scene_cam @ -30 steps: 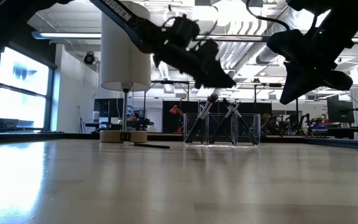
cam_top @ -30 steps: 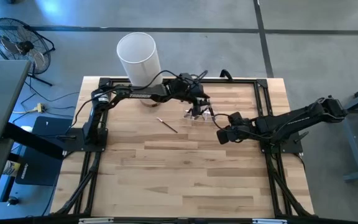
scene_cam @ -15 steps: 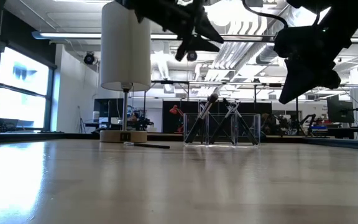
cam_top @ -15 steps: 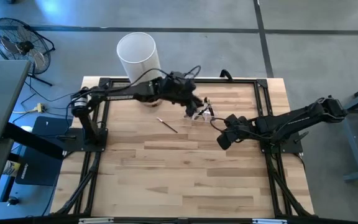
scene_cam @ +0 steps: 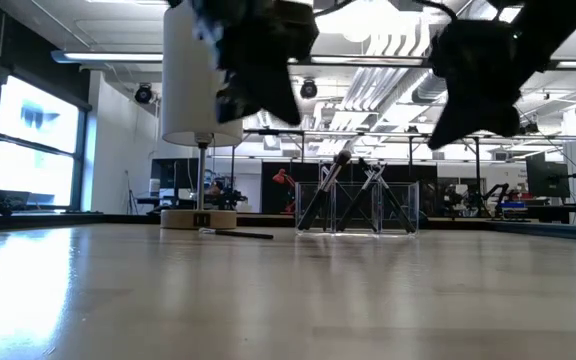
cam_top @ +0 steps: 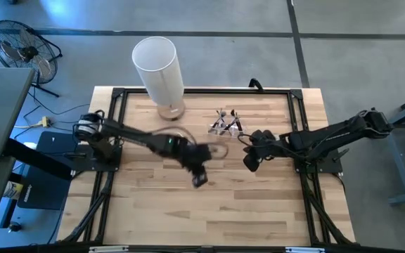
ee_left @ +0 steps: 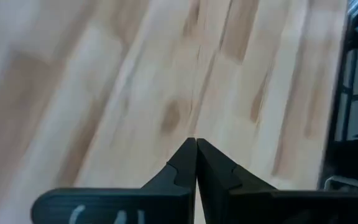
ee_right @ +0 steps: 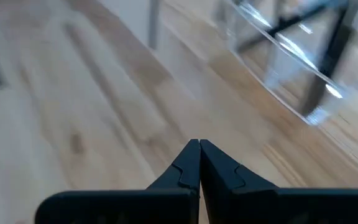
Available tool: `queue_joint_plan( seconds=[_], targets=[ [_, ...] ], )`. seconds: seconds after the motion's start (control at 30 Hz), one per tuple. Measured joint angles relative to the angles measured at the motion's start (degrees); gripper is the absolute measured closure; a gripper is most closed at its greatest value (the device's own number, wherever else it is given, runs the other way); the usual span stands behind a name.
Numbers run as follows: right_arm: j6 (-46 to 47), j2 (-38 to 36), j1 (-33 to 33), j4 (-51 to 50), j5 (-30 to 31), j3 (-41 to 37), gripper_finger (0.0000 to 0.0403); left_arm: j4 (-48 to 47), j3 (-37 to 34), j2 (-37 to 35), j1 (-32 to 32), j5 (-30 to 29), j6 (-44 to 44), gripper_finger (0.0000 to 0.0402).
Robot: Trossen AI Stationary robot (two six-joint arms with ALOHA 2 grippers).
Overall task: Put items in baskets/containers
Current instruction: Put the black eyeshadow brush into the transparent organizer
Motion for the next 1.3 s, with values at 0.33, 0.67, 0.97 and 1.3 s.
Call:
queue_joint_plan(
  seconds=[0.33,0.67,0.97,1.3],
  targets=[
    [-15.6,14.1,-0.3,24.6,-1.5,8.4,0.0402,15.4,-25.2,-13.7,-7.8,-6.7,-9.6,0.0401],
    [-24.3,43.7,-5.8,2.7,-2.5,45.0,0.0403,12.7,-41.7,-33.3,-12.1,-7.9,-13.5,0.0401],
    [-24.8,62.1,-13.4,-11.6,-12.1,70.6,0.0383,7.5,-46.8,-40.5,-14.3,-6.5,-17.2,0.0401],
    [-26.2,77.1,-17.5,-17.7,-14.4,86.5,0.0307,2.4,-47.0,-41.7,-14.2,-5.3,-16.4,0.0401]
  ],
)
